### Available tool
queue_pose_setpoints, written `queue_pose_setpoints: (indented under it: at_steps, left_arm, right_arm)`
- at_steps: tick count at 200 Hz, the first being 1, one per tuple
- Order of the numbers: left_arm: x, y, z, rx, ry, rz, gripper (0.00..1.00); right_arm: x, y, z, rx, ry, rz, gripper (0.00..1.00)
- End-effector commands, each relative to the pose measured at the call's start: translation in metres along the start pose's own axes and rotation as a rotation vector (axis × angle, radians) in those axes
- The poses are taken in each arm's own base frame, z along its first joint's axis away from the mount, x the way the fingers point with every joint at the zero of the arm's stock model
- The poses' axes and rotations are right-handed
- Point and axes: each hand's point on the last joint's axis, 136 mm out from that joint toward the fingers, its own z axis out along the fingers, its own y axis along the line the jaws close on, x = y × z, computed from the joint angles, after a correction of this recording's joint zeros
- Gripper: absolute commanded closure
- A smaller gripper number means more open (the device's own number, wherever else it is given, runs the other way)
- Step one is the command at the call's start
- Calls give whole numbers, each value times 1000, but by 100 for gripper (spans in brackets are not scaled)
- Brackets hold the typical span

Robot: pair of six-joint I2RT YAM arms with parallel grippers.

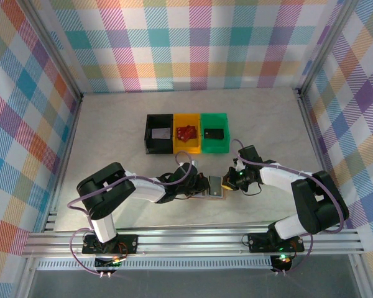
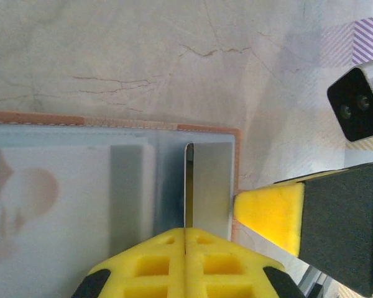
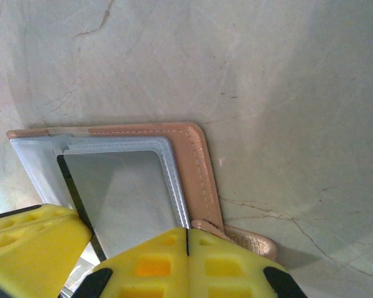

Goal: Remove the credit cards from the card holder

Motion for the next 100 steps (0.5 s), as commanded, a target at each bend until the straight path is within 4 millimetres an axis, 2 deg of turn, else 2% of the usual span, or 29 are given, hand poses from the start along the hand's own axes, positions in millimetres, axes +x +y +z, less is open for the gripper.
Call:
queue_pose_setpoints:
  at_steps: [1, 100]
  left_arm:
    - [-6, -10, -11, 33, -26, 11, 100]
    - [-6, 12, -22, -37, -24, 13, 100]
  right_arm:
    - [13, -19, 3, 68, 34, 29, 100]
    - [13, -17, 2, 64, 37, 23, 100]
